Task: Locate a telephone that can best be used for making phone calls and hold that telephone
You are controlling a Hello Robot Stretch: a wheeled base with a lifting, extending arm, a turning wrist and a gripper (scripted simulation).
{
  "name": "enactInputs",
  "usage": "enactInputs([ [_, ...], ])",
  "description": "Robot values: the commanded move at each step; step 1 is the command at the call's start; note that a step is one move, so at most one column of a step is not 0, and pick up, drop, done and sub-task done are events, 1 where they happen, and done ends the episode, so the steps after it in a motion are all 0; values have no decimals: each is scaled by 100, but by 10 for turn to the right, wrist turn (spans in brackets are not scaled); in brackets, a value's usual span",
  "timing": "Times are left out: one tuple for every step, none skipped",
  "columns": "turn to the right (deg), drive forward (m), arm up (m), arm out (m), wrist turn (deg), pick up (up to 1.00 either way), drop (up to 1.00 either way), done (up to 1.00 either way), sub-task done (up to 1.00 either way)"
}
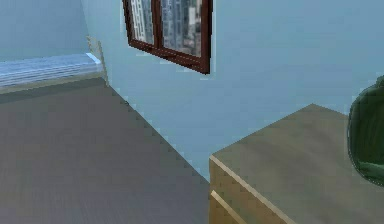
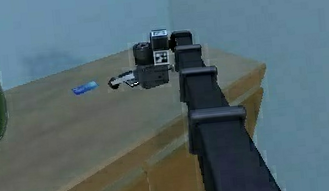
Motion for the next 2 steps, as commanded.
enactInputs([
  [0,0,0,0,0,100,0,0,0],
  [0,0,0,0,0,0,0,100,0],
])
